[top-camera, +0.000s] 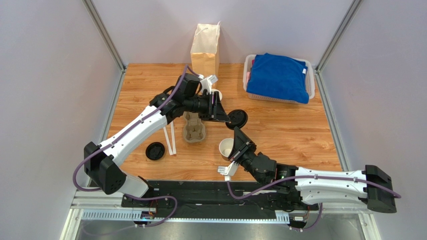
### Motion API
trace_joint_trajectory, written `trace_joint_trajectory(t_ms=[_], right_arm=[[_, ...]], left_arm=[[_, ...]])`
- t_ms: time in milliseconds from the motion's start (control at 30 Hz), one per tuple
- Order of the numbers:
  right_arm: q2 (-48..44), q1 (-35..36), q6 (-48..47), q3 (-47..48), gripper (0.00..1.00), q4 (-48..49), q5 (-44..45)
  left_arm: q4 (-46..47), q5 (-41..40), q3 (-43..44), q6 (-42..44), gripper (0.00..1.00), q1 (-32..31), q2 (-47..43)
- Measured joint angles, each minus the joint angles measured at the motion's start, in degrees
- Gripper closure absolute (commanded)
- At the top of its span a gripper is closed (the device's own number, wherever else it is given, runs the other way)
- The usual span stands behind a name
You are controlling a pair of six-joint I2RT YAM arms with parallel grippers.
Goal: Pack the takeout coffee
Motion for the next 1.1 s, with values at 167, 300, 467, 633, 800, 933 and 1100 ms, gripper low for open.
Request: trace_joint_trajectory(t_ms=[167,300,467,633,800,933,1100], right_arm=[[0.52,0.72,0.00,0.57,1.00,-0.85,0.74],[0.63,1.09,0.00,0.74,1.00,-1.42,1.53],[0.90,1.97,0.00,0.83,1.00,-1.70,2.75],[1.64,3.02,0.02,1.33,1.00,-1.90,4.22],[1.64,3.58,0.02,1.40,1.00,-2.08,5.16],[1.95,4.02,0.00,1.49,1.00,-2.32,5.84],[3.04,4.39,0.57,2.80,0.67,-4.63,6.73]], left_arm=[[0.00,-0.42,0.00,-0.26,0.57,-0.61,0.83],[-0.02,-0.85,0.00,-0.31,0.60,-1.05,1.38],[-0.09,-1.38,0.00,-0.79,0.66,-1.09,2.03],[-0.02,-1.42,0.00,-1.73,0.62,-1.07,2.64],[0.24,-0.87,-0.02,-2.71,0.77,-1.07,2.80],[1.68,-0.83,-0.37,-3.96,1.00,-0.92,2.95],[3.23,-0.59,-0.55,-4.26,1.00,-0.83,2.97]])
